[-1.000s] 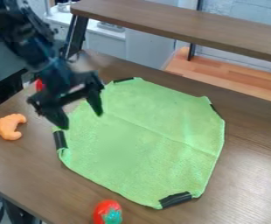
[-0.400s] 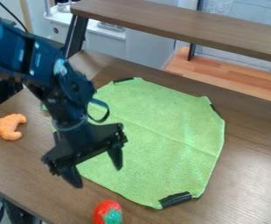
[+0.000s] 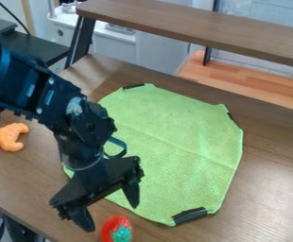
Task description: Move the strawberry from the table onto the cloth
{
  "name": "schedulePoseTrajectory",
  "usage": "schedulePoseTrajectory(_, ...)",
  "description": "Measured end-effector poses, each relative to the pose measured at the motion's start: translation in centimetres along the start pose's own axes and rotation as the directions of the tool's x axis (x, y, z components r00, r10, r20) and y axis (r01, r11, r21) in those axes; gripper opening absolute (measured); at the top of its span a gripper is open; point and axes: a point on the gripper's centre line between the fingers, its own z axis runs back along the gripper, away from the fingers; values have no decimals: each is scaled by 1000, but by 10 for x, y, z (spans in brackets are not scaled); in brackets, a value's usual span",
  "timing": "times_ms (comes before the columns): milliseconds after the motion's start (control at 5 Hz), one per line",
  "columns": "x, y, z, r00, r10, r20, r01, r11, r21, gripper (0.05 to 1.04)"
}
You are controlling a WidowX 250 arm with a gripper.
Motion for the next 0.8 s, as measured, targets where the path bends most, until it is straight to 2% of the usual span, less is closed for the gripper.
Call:
schedulePoseTrajectory(400,-4,7,-25,1000,0,3,-1,999,35,999)
schedulePoseTrajectory(600,-2,11,-38,1000,9,21,-10,999,38,1000)
schedulePoseTrajectory(800,-3,13,-47,999,41,26,-41,999,14,954)
